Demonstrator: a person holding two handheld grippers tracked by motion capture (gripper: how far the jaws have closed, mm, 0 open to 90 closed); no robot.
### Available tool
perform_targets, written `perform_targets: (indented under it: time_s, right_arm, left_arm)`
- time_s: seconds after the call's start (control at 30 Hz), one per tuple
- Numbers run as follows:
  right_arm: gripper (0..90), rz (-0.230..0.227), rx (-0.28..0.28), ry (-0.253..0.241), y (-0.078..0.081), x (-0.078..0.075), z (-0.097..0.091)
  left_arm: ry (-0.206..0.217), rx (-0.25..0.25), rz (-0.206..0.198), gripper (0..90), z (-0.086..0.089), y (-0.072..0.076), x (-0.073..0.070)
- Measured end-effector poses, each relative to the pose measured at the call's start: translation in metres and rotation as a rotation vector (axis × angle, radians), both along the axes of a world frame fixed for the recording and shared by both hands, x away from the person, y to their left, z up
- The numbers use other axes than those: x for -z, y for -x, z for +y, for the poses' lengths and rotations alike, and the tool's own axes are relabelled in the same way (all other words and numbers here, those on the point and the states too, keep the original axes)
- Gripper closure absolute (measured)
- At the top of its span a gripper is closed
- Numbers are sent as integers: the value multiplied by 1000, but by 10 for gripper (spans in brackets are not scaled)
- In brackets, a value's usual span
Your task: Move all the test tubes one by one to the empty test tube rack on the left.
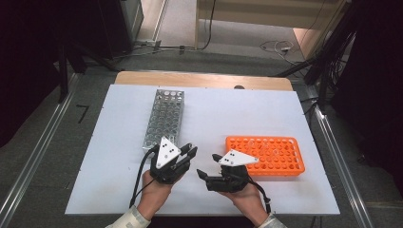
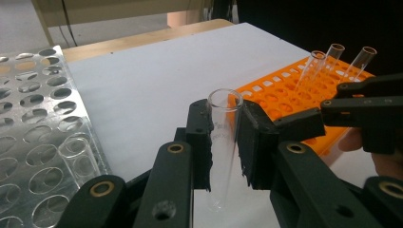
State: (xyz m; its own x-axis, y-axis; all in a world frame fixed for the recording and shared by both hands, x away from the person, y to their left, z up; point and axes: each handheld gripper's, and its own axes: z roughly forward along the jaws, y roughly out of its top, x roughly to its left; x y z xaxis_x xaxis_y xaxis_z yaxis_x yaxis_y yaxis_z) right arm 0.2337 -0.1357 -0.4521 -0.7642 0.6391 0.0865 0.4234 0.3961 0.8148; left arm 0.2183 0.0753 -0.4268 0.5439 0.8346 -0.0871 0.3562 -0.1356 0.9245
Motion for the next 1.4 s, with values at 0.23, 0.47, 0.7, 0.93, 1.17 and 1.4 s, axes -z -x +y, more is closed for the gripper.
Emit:
perform_targets:
  time_s: [0.23,0.47,0.7,0.93,1.17,1.4]
  right_arm:
    - [256,5,13,-2,2,0,-6]
    - [261,10,17,-7,1,0,-9]
    - [274,3,15,1,3,1,-9]
    - [277,19,15,-1,-2,3,-7]
    - [277,11,16,-2,1,2,-9]
    - [277,4,22,-2,1,0,-11]
  left_arm:
    - [11,2,15,751,1,-12,-6]
    - [16,-24,7,751,6,-26,-16]
    - [55,-82,-20,751,25,-40,-33]
    - [36,-118,-18,751,38,-48,-32]
    - [9,-159,-10,751,47,-52,-27]
    - [1,-171,-3,751,51,-49,-23]
